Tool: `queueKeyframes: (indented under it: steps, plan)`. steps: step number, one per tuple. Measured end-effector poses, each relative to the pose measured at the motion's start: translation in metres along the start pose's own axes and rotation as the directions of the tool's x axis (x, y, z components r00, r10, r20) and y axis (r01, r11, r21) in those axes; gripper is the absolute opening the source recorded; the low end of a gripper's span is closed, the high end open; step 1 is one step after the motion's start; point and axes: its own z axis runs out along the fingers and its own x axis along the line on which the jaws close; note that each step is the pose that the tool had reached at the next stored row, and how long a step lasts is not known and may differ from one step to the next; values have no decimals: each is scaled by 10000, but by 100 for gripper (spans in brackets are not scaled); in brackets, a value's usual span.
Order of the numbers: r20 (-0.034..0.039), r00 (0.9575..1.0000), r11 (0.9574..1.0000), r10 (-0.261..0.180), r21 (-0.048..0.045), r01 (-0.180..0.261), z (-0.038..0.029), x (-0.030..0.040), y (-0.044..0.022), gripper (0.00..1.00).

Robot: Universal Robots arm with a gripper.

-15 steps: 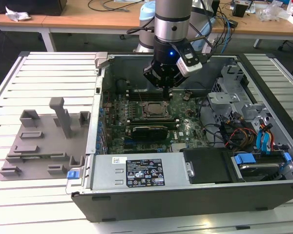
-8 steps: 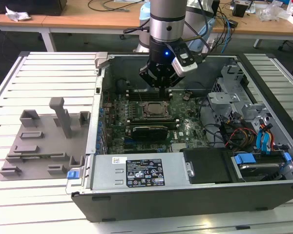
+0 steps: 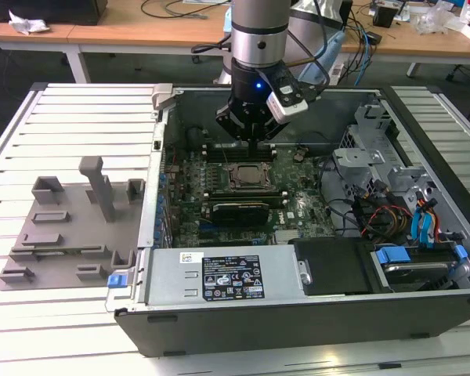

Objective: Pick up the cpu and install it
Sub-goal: 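Install the first cpu locking lever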

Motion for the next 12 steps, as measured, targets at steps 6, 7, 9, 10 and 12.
queueKeyframes:
  steps: [6,7,9,10,12]
  plan:
    - [0,10000,10000,-1,0,1,-3,64,-3,11]
    - [0,10000,10000,-1,0,1,-4,80,-4,11]
    - [-1,10000,10000,-1,0,1,-5,104,-5,11]
    - [0,10000,10000,0,1,0,-5,112,-5,11]
    - [0,10000,10000,-1,0,1,-7,150,-7,11]
